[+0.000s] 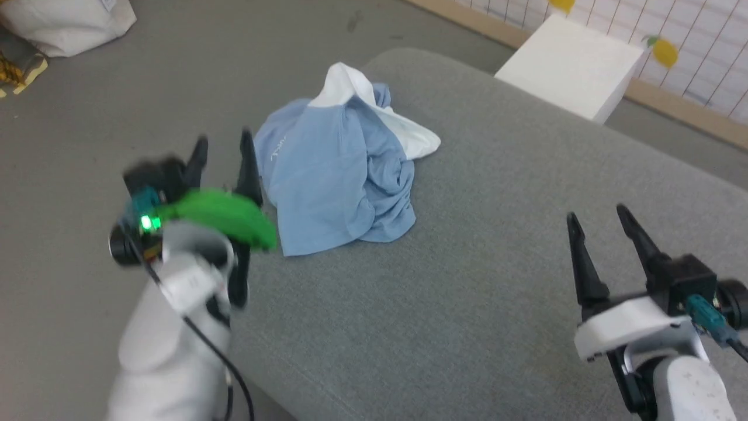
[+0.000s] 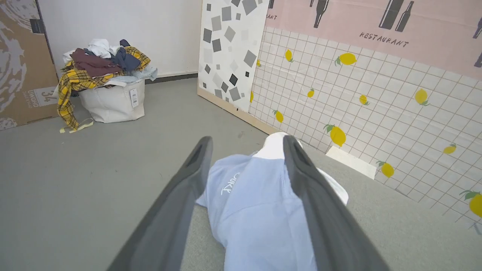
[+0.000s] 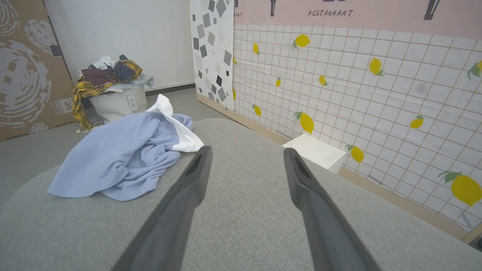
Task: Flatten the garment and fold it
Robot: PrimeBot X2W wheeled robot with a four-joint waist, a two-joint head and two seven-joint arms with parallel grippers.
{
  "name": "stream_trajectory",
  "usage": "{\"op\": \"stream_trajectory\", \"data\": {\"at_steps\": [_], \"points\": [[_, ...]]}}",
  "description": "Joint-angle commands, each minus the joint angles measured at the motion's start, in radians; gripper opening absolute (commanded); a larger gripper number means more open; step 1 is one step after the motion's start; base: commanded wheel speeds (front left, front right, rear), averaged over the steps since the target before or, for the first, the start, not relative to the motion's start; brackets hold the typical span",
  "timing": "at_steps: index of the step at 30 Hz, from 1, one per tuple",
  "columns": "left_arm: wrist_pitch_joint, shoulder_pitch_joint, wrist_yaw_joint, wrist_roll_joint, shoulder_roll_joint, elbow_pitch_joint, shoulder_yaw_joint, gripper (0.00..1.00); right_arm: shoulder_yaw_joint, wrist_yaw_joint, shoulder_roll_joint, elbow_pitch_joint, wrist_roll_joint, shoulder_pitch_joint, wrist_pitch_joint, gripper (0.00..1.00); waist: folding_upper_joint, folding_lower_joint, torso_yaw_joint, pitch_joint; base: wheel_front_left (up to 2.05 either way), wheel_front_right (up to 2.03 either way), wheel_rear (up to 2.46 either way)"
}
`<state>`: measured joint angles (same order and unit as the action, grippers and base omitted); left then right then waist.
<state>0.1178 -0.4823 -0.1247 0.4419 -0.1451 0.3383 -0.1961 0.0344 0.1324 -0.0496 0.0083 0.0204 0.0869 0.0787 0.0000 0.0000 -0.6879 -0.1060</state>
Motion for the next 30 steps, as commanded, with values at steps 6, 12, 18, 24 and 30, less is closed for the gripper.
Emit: {"op": "stream_trajectory", "data": {"at_steps": [6, 12, 18, 24, 30], "points": [[-0.156, -0.272, 0.068, 0.101, -0.048, 0.167, 0.053, 1.0, -0.052, -0.002, -0.001, -0.069, 0.064, 0.089, -0.045, 1.0, 0.0, 0.0, 0.196, -0.319, 0.0, 0.0, 0.0], [-0.319, -0.424, 0.09, 0.165, -0.126, 0.32, 0.097, 1.0, -0.075, -0.002, -0.001, -0.104, 0.099, 0.156, -0.063, 1.0, 0.0, 0.0, 0.303, -0.464, 0.0, 0.0, 0.0], [-0.403, -0.469, 0.082, 0.224, -0.153, 0.407, 0.139, 1.0, -0.066, -0.002, -0.001, -0.131, 0.104, 0.182, -0.061, 1.0, 0.0, 0.0, 0.366, -0.553, 0.0, 0.0, 0.0], [-0.525, -0.443, 0.043, 0.278, -0.123, 0.507, 0.154, 1.0, -0.054, -0.002, -0.001, -0.12, 0.095, 0.198, -0.043, 1.0, 0.0, 0.0, 0.392, -0.569, 0.0, 0.0, 0.0], [-0.714, -0.401, 0.033, 0.319, -0.11, 0.581, 0.137, 0.0, -0.059, -0.002, -0.001, -0.064, 0.058, 0.21, -0.01, 1.0, 0.0, 0.0, 0.402, -0.483, 0.0, 0.0, 0.0]]}}
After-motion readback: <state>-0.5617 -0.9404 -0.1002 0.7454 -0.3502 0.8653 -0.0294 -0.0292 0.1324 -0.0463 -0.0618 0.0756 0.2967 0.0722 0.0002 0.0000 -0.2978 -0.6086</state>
